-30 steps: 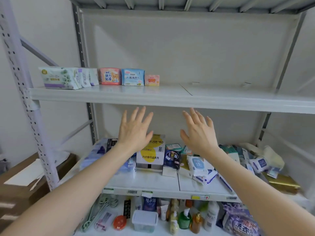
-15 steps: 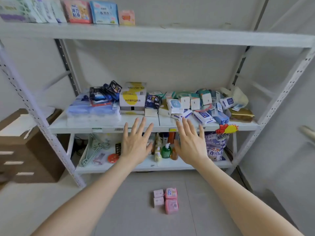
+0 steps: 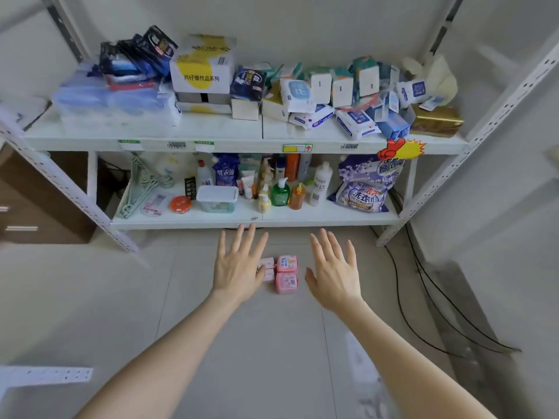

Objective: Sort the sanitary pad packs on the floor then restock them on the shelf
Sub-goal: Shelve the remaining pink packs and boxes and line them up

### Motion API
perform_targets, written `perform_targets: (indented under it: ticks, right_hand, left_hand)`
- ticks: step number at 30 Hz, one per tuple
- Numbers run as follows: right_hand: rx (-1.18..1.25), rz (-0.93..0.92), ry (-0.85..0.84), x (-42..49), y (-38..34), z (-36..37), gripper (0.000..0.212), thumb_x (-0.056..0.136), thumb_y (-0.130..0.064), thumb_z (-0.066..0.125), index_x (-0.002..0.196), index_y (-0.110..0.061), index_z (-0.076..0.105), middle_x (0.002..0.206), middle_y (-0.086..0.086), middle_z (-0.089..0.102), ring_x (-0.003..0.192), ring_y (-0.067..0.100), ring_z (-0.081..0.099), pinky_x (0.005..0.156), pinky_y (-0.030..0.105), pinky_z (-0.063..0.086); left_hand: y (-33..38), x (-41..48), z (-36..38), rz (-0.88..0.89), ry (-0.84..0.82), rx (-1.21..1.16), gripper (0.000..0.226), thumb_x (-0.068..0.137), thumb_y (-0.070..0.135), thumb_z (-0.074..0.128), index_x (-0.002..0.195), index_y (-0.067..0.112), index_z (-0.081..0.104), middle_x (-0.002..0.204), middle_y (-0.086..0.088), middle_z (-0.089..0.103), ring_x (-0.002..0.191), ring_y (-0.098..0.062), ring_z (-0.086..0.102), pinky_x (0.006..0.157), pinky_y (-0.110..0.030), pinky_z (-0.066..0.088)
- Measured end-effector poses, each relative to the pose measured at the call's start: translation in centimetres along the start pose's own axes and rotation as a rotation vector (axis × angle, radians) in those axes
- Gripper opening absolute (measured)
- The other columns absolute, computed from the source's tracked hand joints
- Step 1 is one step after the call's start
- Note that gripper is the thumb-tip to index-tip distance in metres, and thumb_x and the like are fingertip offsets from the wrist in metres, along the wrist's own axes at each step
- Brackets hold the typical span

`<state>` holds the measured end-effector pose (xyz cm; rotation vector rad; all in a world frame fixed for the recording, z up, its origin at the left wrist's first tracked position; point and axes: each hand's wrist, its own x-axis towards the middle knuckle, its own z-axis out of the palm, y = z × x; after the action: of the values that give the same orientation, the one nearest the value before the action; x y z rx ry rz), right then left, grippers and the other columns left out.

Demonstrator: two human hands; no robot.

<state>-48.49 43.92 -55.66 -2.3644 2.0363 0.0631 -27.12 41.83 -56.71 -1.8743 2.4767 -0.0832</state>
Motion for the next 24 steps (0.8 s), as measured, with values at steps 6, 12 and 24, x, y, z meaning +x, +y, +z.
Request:
perform_targets:
  ticks: [6, 12, 24]
  right_hand:
    - [0.013, -0.029, -0.098, 1.8, 1.6, 4.8, 0.07, 0.094, -0.045, 0.038, 0.153, -0.017, 0.013, 0.162, 0.009, 0.01, 0.149, 0.023, 0.006, 0.118, 0.051, 0.002]
    - [0.038, -0.07, -0.201, 6.2, 0.4, 10.9, 0.071, 0.095, -0.044, 0.037, 0.154, -0.015, 0.01, 0.162, 0.008, 0.012, 0.149, 0.022, 0.008, 0.118, 0.051, 0.002]
    - [0.11, -0.015, -0.37, 18.7, -1.4, 27.6, 0.073, 0.094, -0.046, 0.038, 0.153, -0.014, 0.01, 0.161, 0.008, 0.014, 0.149, 0.022, 0.011, 0.118, 0.051, 0.004]
  left_hand:
    - [0.3, 1.4, 4.5, -0.046, -0.081, -0.04, 0.07, 0.093, 0.047, 0.047, 0.153, 0.026, 0.019, 0.163, -0.008, 0.01, 0.15, -0.029, 0.007, 0.116, -0.057, 0.01]
    - [-2.0, 4.6, 10.3, -0.093, -0.167, -0.03, 0.069, 0.094, 0.05, 0.043, 0.154, 0.026, 0.016, 0.163, -0.007, 0.011, 0.15, -0.027, 0.007, 0.116, -0.056, 0.01]
    - [-6.4, 15.6, 27.7, -0.037, -0.34, -0.1, 0.068, 0.095, 0.045, 0.044, 0.154, 0.026, 0.016, 0.163, -0.006, 0.011, 0.149, -0.026, 0.011, 0.117, -0.053, 0.008]
